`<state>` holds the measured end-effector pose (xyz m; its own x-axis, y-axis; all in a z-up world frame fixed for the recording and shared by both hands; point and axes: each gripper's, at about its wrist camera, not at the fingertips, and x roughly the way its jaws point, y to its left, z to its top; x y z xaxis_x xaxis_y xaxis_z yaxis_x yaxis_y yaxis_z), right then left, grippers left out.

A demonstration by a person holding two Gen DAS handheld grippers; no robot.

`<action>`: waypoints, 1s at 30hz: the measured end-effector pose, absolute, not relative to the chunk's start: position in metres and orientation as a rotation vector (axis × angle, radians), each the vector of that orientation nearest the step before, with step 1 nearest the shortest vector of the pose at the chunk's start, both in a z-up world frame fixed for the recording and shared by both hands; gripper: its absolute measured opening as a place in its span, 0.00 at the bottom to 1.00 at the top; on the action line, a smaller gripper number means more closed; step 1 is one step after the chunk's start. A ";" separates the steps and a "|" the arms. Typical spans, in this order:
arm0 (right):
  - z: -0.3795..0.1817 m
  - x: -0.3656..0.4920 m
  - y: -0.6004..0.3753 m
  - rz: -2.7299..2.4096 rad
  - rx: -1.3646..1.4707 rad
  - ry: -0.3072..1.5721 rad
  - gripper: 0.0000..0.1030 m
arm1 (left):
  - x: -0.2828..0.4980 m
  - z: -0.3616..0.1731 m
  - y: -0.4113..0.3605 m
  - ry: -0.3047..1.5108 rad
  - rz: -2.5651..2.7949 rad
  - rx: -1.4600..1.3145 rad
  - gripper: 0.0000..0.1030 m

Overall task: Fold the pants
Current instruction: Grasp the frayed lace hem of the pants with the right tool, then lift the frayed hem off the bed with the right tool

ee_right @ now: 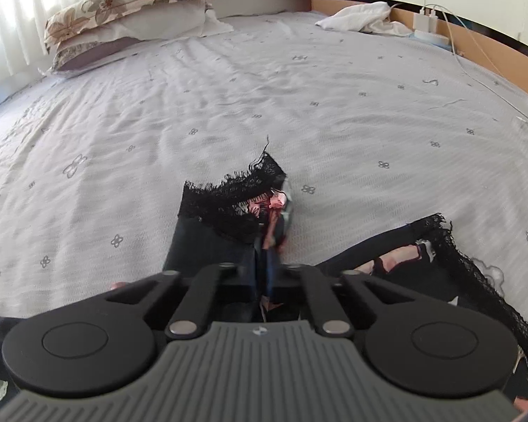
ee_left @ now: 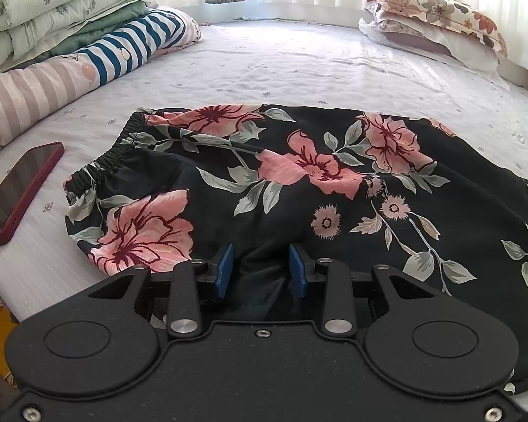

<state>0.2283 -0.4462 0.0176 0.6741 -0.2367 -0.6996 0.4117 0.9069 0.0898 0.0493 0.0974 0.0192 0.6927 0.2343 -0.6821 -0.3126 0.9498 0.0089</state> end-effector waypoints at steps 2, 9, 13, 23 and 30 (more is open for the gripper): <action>0.024 0.220 -0.449 -0.381 0.279 0.714 0.04 | 0.050 0.019 0.097 0.746 0.305 -0.111 0.33; 0.049 0.168 -0.460 -0.471 0.265 0.603 0.03 | 0.050 0.019 0.098 0.744 0.300 -0.110 0.33; 0.052 0.131 -0.473 -0.532 0.254 0.579 0.03 | 0.050 0.019 0.098 0.744 0.301 -0.107 0.33; 0.034 0.079 -0.511 -0.552 0.405 0.585 0.16 | 0.051 0.019 0.096 0.749 0.315 -0.104 0.33; 0.020 0.122 -0.491 -0.407 0.400 0.633 0.78 | 0.052 0.019 0.090 0.751 0.342 -0.082 0.33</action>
